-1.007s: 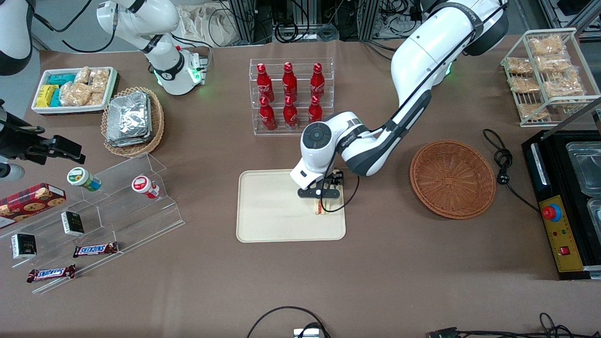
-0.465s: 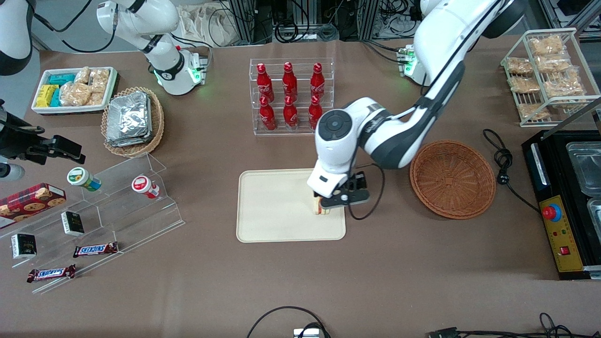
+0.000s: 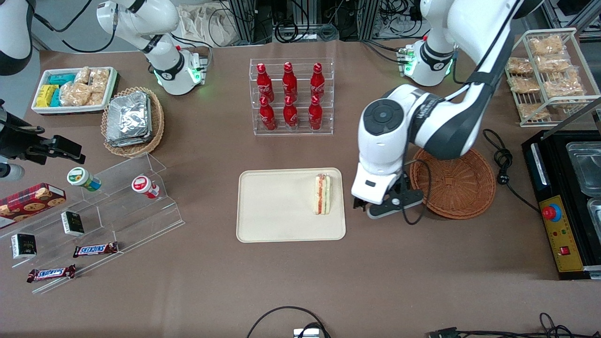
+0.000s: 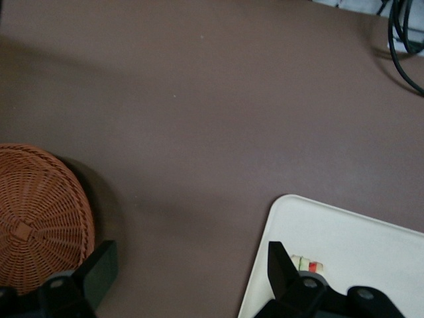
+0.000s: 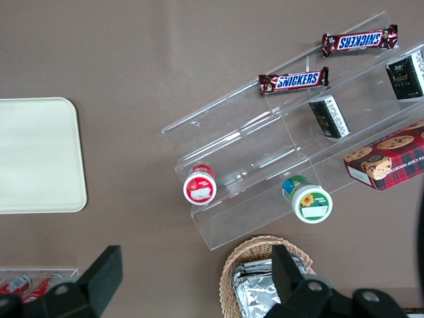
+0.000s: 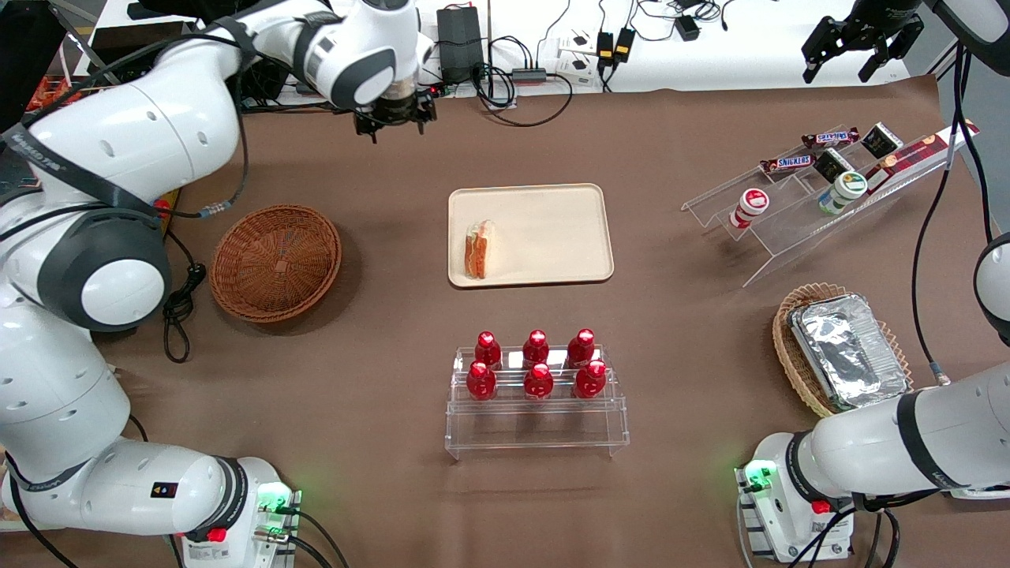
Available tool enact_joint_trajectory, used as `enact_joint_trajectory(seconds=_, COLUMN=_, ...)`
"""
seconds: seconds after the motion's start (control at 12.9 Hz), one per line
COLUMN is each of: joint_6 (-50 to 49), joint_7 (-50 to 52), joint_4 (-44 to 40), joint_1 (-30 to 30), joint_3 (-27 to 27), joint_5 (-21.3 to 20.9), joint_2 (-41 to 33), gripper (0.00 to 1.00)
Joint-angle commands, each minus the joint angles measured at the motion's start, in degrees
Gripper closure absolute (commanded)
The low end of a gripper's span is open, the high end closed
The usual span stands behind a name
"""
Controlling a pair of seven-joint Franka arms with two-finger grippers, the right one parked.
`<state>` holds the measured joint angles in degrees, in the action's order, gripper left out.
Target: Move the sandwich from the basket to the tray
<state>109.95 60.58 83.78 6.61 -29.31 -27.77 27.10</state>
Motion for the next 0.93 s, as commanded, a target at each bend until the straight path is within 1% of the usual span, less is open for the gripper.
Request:
enact_joint_trajectory(seconds=0.0, joint_6=-1.1, joint_7=-1.4, joint_4=1.0, joint_1=-2.2, joint_3=-0.4, joint_5=1.8, joint_2=-2.9, gripper=0.0)
enact_joint_trajectory(seconds=0.31, joint_6=-2.1, joint_7=-5.6, joint_4=1.0, joint_1=-5.4, joint_3=-0.4, joint_5=5.1, joint_2=-4.2, gripper=0.0)
enact_joint_trajectory(seconds=0.54, joint_6=-4.3, joint_7=-11.6, joint_4=0.7, joint_1=-8.3, joint_3=-0.3, joint_5=6.0, joint_2=-5.3, gripper=0.0)
enact_joint_trajectory(seconds=0.62, joint_6=-4.9, joint_7=-15.5, joint_4=1.0, joint_1=-9.8, joint_3=-0.2, joint_5=7.6, joint_2=-7.0, gripper=0.0)
enact_joint_trajectory(seconds=0.7, joint_6=-5.4, joint_7=-22.2, joint_4=1.3, joint_1=-10.8, joint_3=0.4, joint_5=10.9, joint_2=-8.8, gripper=0.0)
enact_joint_trajectory(seconds=0.77, joint_6=-6.9, joint_7=-27.8, joint_4=1.4, joint_1=-10.3, joint_3=4.4, joint_5=13.9, joint_2=-10.8, gripper=0.0)
enact_joint_trajectory(seconds=0.85, joint_6=-8.3, joint_7=-31.8, joint_4=1.9, joint_1=-8.4, joint_3=8.5, joint_5=16.7, joint_2=-12.9, gripper=0.0)
